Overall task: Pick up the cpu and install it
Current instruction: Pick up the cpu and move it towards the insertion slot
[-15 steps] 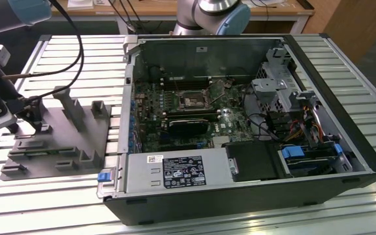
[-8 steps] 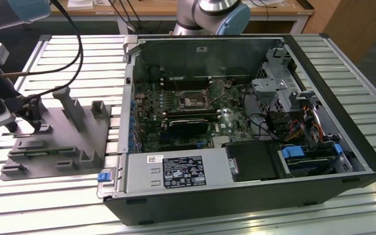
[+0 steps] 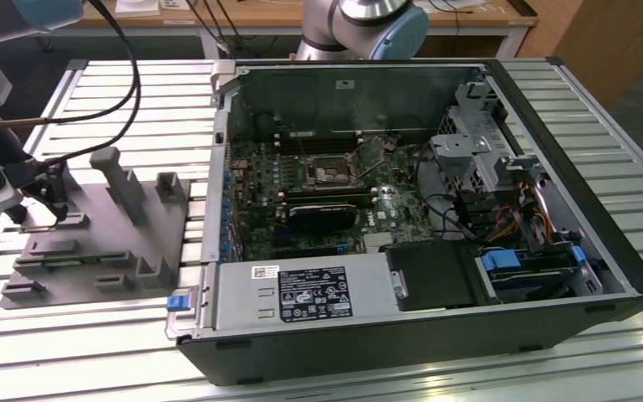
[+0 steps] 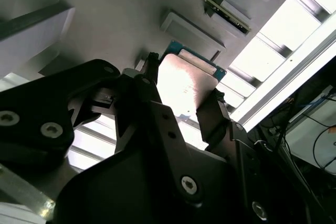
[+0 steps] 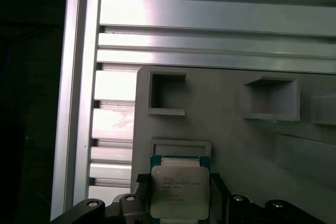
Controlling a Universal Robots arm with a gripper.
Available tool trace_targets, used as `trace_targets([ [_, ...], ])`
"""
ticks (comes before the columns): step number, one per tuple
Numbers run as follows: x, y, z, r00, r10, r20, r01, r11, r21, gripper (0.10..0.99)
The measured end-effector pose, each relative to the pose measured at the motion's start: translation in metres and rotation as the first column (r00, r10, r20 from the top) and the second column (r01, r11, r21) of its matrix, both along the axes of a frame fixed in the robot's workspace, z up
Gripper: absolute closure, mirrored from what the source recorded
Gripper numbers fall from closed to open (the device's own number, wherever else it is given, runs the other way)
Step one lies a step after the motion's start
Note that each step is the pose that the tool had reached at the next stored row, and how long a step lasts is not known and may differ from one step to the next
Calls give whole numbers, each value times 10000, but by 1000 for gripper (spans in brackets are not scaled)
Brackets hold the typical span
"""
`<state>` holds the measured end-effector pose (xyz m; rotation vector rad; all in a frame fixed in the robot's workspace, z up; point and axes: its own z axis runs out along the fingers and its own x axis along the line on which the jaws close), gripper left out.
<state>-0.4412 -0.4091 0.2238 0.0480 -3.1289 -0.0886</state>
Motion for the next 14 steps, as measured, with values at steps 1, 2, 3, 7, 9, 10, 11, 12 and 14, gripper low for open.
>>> trace_targets([
  [1,0,0,9,10000,0,0,0,10000,0,545],
  [2,0,0,18,10000,1,0,-1,10000,0,545],
  [3,0,0,26,10000,0,0,0,10000,0,545],
  [7,0,0,61,10000,0,1,0,10000,0,545],
  [9,0,0,79,10000,0,0,0,10000,0,545],
  [10,0,0,86,10000,0,0,0,10000,0,545],
  [11,0,0,93,10000,0,0,0,10000,1,545],
  [12,0,0,101,10000,0,0,0,10000,-1,545],
  [14,0,0,114,10000,0,0,0,10000,0,545],
])
